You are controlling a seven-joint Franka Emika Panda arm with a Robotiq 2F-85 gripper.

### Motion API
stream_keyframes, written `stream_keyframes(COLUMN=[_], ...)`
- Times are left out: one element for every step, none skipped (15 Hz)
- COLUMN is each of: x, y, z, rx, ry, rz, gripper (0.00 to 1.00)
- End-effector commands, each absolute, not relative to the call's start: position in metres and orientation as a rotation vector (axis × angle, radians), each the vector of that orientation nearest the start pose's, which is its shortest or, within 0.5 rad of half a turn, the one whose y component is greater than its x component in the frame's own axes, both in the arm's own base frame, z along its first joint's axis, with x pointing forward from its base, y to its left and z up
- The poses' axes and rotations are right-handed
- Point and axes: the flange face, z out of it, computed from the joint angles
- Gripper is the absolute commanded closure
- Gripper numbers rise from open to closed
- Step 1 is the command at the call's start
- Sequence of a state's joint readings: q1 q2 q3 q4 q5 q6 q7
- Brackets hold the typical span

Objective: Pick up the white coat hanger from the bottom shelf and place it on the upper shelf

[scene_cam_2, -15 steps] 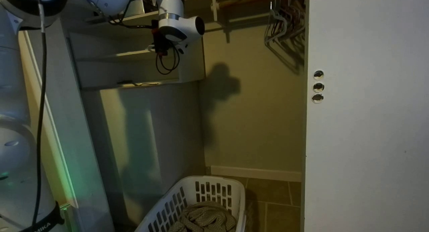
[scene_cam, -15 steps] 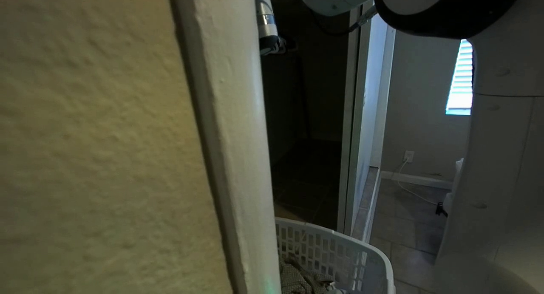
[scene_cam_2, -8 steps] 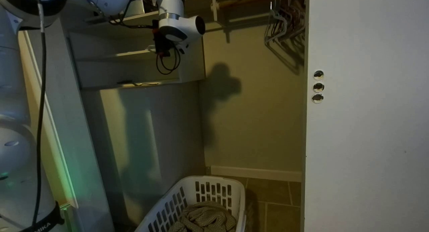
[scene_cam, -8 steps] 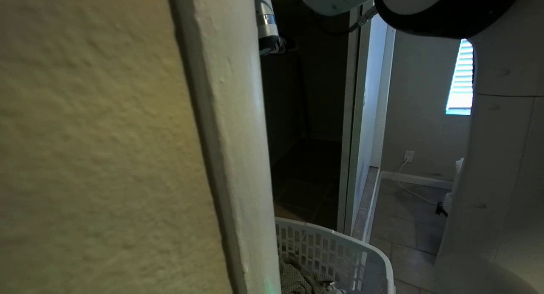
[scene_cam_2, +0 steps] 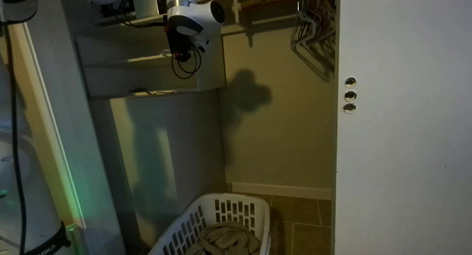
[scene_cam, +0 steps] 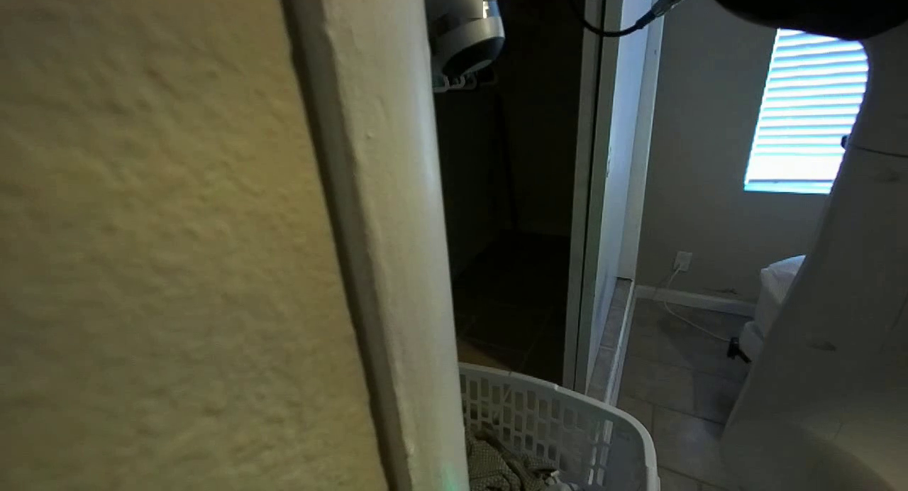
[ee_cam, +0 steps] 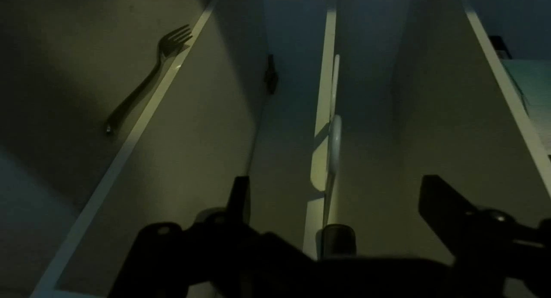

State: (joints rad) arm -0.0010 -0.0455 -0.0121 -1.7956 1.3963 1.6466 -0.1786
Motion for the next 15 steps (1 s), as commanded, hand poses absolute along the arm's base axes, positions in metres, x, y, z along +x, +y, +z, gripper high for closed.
stream_keyframes(x=[0.508, 0.499, 0.491, 0.483, 0.475, 0.469, 0.463, 0.457, 0.451, 0.470, 0.465, 0.464, 0.465, 0.466, 0.467], y=[0.060, 0.051, 0.044, 0.036, 0.030, 0.025, 0.020, 0.018, 0.016, 0.017, 0.017, 0.017, 0.017, 0.017, 0.017], z=[0.636, 0.640, 0.642, 0.645, 0.647, 0.649, 0.649, 0.649, 0.649, 0.653, 0.654, 0.655, 0.654, 0.653, 0.651], rx=[-1.798, -1.800, -1.820, -1.831, -1.831, -1.836, -1.844, -1.856, -1.859, -1.829, -1.829, -1.828, -1.829, -1.829, -1.830], ry=[0.027, 0.017, 0.017, 0.023, 0.033, 0.052, 0.082, 0.102, 0.117, 0.094, 0.098, 0.097, 0.098, 0.100, 0.102], rz=[-0.155, -0.191, -0.240, -0.295, -0.336, -0.382, -0.414, -0.446, -0.471, -0.414, -0.423, -0.425, -0.423, -0.420, -0.416], gripper=[0.00, 0.00, 0.00, 0.00, 0.00, 0.00, 0.00, 0.00, 0.00, 0.00, 0.00, 0.00, 0.00, 0.00, 0.00])
